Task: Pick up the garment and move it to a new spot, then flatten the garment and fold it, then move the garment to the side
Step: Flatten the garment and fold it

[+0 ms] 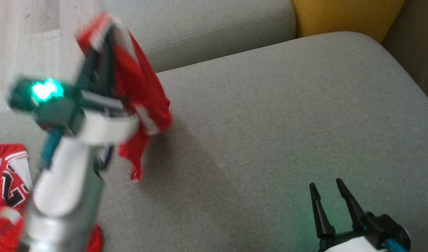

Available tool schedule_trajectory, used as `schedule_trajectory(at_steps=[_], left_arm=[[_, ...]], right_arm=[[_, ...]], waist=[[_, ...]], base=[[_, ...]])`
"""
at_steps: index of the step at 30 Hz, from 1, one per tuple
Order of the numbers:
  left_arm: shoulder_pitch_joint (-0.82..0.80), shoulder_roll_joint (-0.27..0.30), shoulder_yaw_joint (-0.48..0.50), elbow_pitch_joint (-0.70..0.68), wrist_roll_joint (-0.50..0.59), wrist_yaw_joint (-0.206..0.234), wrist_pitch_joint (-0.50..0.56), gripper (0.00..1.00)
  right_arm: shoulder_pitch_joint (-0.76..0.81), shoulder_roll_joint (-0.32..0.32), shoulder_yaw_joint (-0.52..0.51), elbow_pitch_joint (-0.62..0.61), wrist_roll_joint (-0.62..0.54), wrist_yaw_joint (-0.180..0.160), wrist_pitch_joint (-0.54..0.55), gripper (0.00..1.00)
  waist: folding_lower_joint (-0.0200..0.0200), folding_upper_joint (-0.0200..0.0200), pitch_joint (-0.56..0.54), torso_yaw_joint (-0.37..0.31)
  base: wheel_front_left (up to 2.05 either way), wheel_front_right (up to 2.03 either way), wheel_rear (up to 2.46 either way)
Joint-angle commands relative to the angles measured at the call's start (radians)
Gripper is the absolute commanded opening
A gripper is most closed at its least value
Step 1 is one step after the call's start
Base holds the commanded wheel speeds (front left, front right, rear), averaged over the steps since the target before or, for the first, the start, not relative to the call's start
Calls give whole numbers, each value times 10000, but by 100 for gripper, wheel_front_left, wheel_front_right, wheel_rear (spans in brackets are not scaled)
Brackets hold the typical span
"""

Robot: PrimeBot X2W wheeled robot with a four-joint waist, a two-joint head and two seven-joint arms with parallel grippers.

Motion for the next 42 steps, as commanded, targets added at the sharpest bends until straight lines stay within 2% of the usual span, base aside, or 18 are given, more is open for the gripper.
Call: schedule_trajectory(at_steps=[1,5,8,13,16,19,21,22,25,30,34,42], left_arm=[[-771,332,405,-384,165,-58,-43,0],[-2346,732,386,-457,623,-148,-35,0],[-3107,742,221,-326,818,-194,-15,0],[-3243,214,-1050,1256,251,-980,262,0],[-2837,-173,-2008,2523,-218,-1145,219,0],[-2274,-679,-2454,3717,-796,-1173,55,0],[-1941,-889,-2738,4304,-889,-1117,-10,70],[-1788,-961,-2895,4464,-880,-1041,-26,100],[-1229,-1068,-3296,3976,-928,-660,-37,100],[232,-1082,-4413,2263,-1446,165,-41,100],[1577,-1084,-4873,1460,-1644,540,-41,100],[3128,-1085,-5231,1505,-1848,509,-42,100]], right_arm=[[-330,-72,272,-253,57,75,-38,100],[-288,-72,321,-229,99,75,-38,100],[-238,-72,348,-213,88,75,-38,100],[-195,-72,345,-196,24,75,-38,100],[-251,-72,362,-167,-15,75,-38,100],[-362,-72,381,-166,30,75,-38,100],[-471,-72,445,-195,72,75,-38,100],[-514,-72,474,-213,99,75,-38,100],[-556,-72,476,-280,173,75,-38,100],[-497,-72,400,-262,218,75,-38,100],[-482,-72,351,-266,302,75,-38,100],[-530,-72,381,-278,394,75,-38,100]], waist=[[0,0,-86,-94],[0,0,-233,-369],[0,0,-289,-580],[0,0,-258,-938],[0,0,-196,-1122],[0,0,-48,-1290],[0,0,102,-1349],[0,0,155,-1362],[0,0,319,-1256],[0,0,405,-849],[0,0,397,-477],[0,0,507,142]], base=[[0,0,0],[0,0,0],[0,0,0],[0,0,0],[0,0,0],[0,0,0],[0,0,0],[0,0,0],[0,0,0],[0,0,0],[0,0,0],[0,0,0]])
